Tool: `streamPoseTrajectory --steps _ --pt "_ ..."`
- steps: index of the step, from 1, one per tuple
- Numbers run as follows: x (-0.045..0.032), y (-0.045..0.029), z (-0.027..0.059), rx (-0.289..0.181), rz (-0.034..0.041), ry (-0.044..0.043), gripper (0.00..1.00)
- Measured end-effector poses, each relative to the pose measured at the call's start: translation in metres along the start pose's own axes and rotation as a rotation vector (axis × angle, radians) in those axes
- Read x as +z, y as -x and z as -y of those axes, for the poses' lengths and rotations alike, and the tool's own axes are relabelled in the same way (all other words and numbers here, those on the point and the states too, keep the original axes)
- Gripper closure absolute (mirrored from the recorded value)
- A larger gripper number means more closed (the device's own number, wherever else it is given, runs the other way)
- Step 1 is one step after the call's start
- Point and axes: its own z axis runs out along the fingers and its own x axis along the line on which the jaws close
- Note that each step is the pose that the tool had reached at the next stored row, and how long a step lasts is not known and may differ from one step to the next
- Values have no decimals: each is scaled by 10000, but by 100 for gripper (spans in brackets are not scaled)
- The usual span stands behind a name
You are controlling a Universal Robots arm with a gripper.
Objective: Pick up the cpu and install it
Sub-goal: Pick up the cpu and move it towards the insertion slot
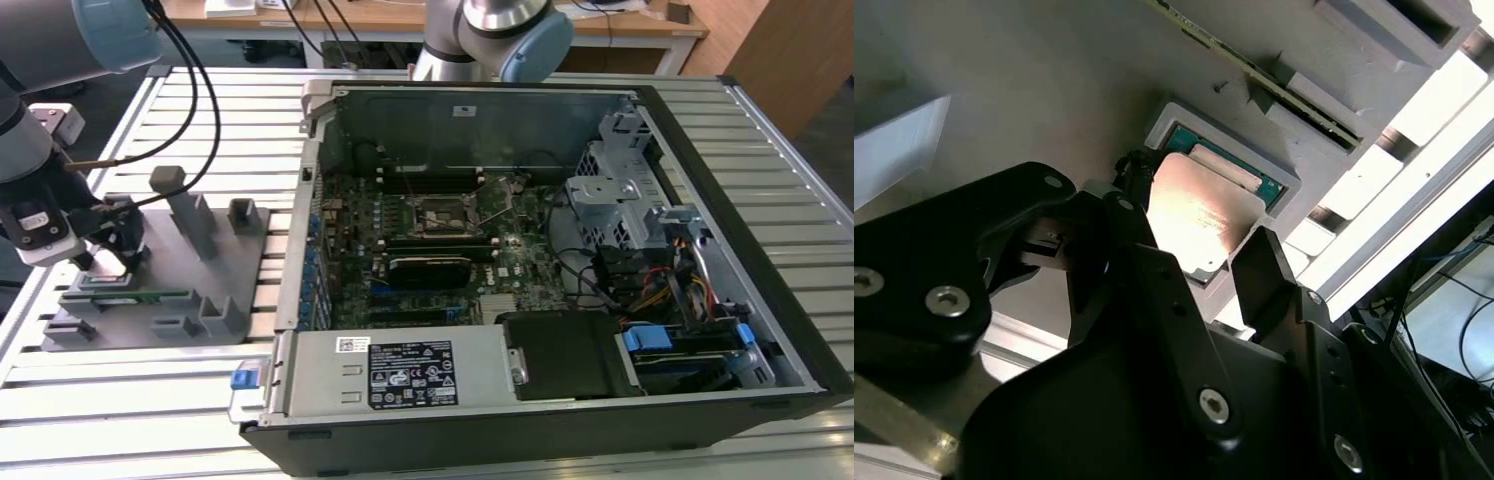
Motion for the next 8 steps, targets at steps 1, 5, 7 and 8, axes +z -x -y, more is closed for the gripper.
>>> streamPoseTrajectory --steps 1,5,7,8 --pt "-1 0 0 0 -2 0 42" --pt "-8 0 0 -1 1 1 47" --pt "-28 -1 -1 0 -1 0 47" --pt "-41 -1 -1 0 -1 0 47"
